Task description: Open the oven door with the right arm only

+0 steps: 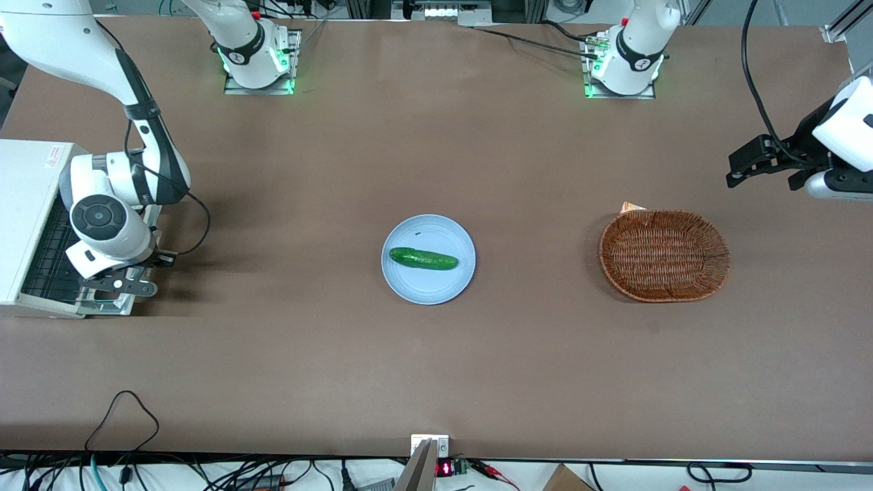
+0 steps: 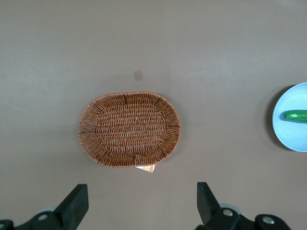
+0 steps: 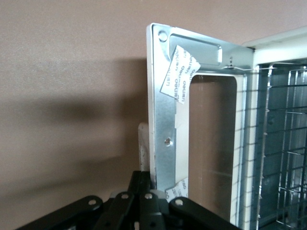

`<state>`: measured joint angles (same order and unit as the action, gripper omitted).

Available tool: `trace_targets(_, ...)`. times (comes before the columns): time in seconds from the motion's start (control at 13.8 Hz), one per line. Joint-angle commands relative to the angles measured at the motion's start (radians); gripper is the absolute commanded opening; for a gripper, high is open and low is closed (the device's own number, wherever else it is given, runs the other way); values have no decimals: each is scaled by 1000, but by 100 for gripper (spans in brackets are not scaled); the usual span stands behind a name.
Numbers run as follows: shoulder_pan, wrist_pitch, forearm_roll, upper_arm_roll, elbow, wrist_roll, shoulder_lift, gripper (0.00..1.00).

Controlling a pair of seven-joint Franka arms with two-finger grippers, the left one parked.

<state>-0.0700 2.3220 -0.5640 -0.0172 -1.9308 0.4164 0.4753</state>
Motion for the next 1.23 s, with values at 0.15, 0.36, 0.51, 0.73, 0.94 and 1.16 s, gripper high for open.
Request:
trace_targets(0.15,-21,-15,-22,-26,1,1,38,0)
trace_targets(0.36,-22,5,16,-15,1,4,58,0)
trace_targets(0.51,-22,5,16,-15,1,4,66,0)
trace_targets(0.73,-22,8,16,-14,1,4,75,0)
trace_targets(0.94,-22,14,18,-14,0,2,85,0)
trace_targets(1.16,-24,19,18,-6,0,4,94,0)
